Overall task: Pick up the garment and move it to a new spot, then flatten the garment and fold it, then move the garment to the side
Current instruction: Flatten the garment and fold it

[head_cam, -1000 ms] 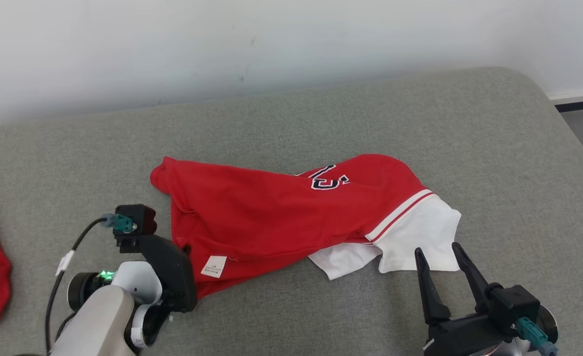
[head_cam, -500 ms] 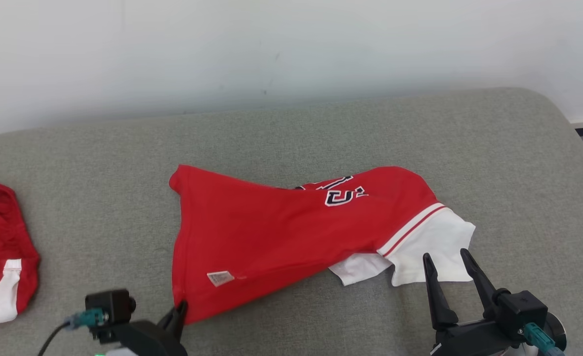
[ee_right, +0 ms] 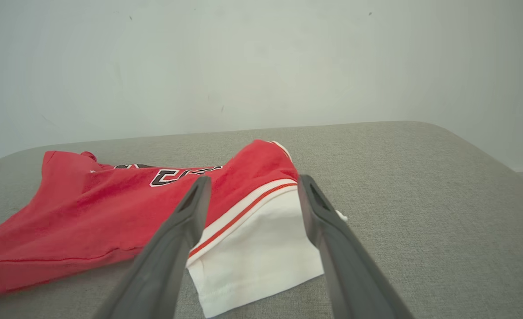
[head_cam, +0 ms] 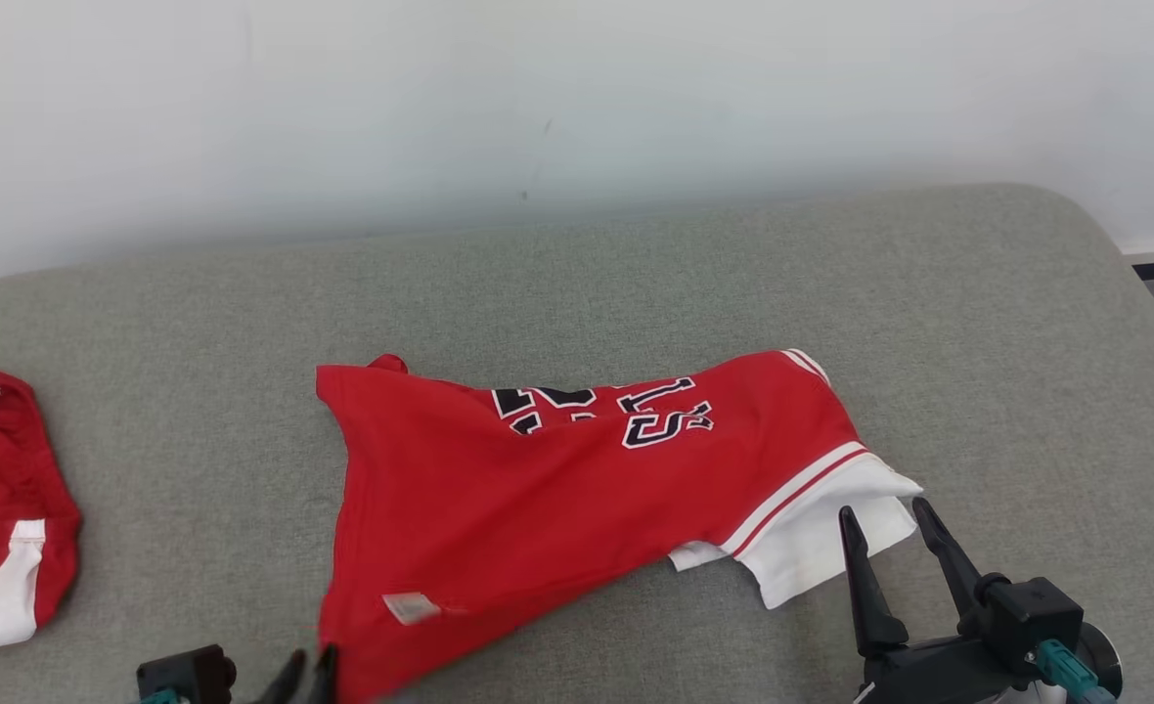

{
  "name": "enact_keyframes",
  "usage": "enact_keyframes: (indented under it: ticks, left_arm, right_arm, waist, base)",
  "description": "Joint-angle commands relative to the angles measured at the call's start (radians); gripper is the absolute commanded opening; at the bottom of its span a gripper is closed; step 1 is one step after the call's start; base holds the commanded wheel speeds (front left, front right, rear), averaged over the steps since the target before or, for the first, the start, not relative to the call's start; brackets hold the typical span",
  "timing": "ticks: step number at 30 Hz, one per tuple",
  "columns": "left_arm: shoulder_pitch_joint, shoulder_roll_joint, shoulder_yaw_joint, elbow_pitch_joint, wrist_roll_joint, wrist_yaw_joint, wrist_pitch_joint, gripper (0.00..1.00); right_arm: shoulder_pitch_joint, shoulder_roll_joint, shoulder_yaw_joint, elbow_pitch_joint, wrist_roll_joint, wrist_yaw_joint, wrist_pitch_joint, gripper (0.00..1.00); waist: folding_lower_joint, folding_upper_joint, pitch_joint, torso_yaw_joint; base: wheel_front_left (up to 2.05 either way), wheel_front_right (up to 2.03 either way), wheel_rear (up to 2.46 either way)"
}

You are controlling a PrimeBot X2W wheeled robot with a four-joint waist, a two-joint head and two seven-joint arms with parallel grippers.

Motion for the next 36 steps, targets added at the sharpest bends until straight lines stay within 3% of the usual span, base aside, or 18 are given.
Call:
enact_keyframes:
  ticks: [1, 12, 22, 29, 36]
  left_arm:
    - [-0.010, -0.001, 0.004, 0.007, 0.015, -0.005, -0.017, 1.00]
    - [0.031, -0.037, 0.079, 0.031, 0.050, -0.084, -0.323, 1.00]
    - [0.115, -0.144, 0.257, -0.093, 0.228, -0.198, -0.338, 1.00]
    - [0.186, -0.205, 0.329, -0.092, 0.331, -0.248, -0.338, 1.00]
    - [0.220, -0.231, 0.362, -0.060, 0.381, -0.273, -0.338, 1.00]
  right_arm:
    - [0.010, 0.000, -0.003, 0.001, 0.000, -0.002, 0.001, 1.00]
    - [0.044, 0.000, -0.048, -0.003, 0.000, -0.002, 0.020, 1.00]
    - [0.073, 0.000, -0.120, 0.042, -0.005, -0.002, 0.011, 1.00]
    - [0.087, 0.000, -0.128, 0.081, -0.017, -0.002, -0.011, 1.00]
    - [0.093, 0.000, -0.121, 0.101, -0.021, -0.002, -0.019, 1.00]
  waist:
    - [0.0000, 0.0000, -0.004, -0.002]
    - [0.0000, 0.0000, -0.054, 0.013]
    - [0.0000, 0.0000, -0.115, 0.045]
    - [0.0000, 0.0000, -0.158, 0.040]
    - [0.0000, 0.0000, -0.179, 0.034]
  base:
    - [0.00, 0.00, 0.00]
    - [0.00, 0.00, 0.00]
    - [0.00, 0.00, 0.00]
    - [0.00, 0.00, 0.00]
    - [0.00, 0.00, 0.00]
